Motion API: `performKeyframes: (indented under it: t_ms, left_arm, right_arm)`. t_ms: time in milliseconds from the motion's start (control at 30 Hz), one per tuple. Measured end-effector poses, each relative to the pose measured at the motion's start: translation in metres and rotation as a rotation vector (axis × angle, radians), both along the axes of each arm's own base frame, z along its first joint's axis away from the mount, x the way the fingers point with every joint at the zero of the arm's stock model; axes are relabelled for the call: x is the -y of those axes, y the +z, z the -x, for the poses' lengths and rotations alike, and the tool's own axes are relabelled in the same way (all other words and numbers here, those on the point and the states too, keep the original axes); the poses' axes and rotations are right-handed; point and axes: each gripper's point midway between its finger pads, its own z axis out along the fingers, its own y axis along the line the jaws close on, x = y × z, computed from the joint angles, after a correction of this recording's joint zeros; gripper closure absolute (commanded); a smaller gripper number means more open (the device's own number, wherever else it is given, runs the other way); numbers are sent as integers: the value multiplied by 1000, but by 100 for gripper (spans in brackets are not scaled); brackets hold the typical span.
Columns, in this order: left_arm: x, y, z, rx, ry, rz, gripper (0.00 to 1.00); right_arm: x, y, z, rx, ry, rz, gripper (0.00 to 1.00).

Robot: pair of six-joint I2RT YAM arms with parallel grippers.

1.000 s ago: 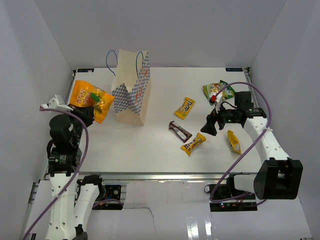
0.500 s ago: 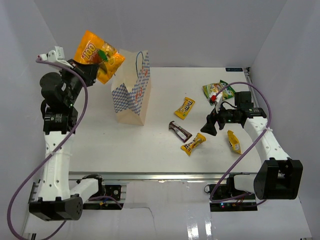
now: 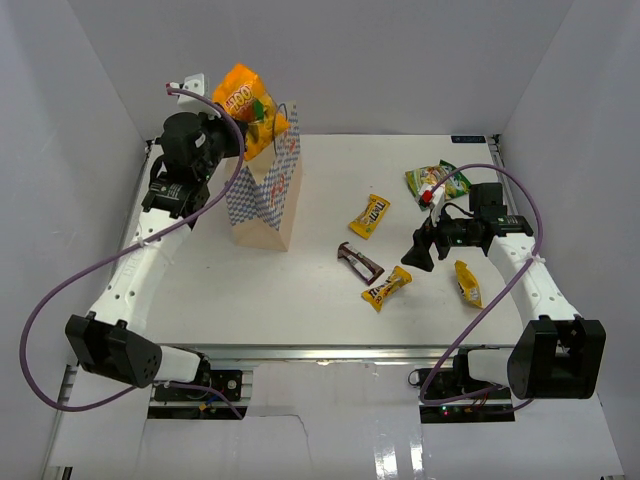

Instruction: Place the snacks into the paper bag

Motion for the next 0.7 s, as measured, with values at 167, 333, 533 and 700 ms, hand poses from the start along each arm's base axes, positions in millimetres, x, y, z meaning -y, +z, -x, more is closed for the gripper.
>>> performKeyframes:
  t_ms: [167, 333, 533, 700]
  left_arm:
    - [-14, -7, -9, -3, 85, -48, 100]
    - [-19, -12, -17, -5, 119, -75, 100]
    - [-13, -38, -32, -54, 112, -107, 100]
    - [-12, -57, -40, -89, 115, -140, 80]
  right_arm:
    - [0, 0, 0, 0, 0, 1, 10]
    - [0, 0, 0, -1, 0, 1, 10]
    - [0, -1, 0, -5, 0, 1, 10]
    - [0, -3, -1, -13, 0, 1, 10]
